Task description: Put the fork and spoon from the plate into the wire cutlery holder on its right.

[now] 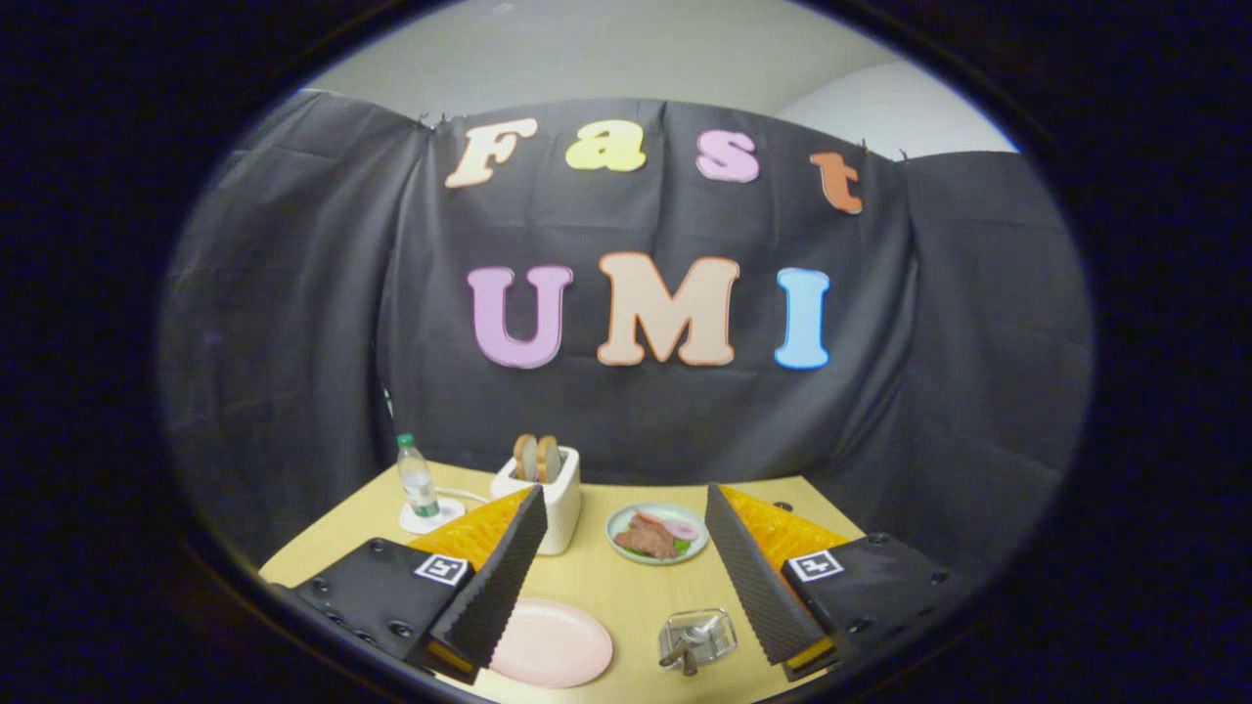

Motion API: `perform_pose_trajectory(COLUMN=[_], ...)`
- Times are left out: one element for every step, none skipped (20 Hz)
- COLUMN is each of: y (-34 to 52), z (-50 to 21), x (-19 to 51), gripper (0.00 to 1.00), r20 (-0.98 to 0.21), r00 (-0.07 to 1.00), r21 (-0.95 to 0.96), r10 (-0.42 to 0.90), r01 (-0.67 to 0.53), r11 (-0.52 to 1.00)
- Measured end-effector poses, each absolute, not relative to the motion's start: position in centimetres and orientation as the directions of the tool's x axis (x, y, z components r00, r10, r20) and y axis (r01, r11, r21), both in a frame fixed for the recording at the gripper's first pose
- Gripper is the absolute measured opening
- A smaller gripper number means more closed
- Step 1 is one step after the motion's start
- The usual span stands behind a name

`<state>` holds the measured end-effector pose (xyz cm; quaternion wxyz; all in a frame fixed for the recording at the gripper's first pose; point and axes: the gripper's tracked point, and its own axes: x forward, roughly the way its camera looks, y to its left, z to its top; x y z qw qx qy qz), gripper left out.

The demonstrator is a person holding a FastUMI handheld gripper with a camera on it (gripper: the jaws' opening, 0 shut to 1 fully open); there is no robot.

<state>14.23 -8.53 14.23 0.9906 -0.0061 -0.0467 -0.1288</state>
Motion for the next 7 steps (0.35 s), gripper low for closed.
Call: perform_pose_trajectory(y=[-8.4, -8.4, -8.4, -8.2, -7.9, -7.8, -7.8], z=[14.8, 15.1, 15.3, 15.3, 15.2, 14.6, 14.3], x=[13.8, 13.3, 12.9, 12.4, 12.2, 12.0, 11.8], gripper=[1.0, 1.0, 1.0, 1.0, 1.0, 1.0, 1.0], r20=[0.125, 0.152, 0.175, 0.193, 0.202, 0.202, 0.204], r00=[0.959, 0.953, 0.948, 0.944, 0.944, 0.944, 0.944], r21=[-0.005, -0.011, -0.012, -0.011, -0.011, -0.009, -0.01], r10=[-0.255, -0.26, -0.268, -0.267, -0.261, -0.259, -0.258], r01=[0.258, 0.265, 0.274, 0.274, 0.268, 0.267, 0.265], r11=[0.966, 0.964, 0.962, 0.962, 0.963, 0.964, 0.964])
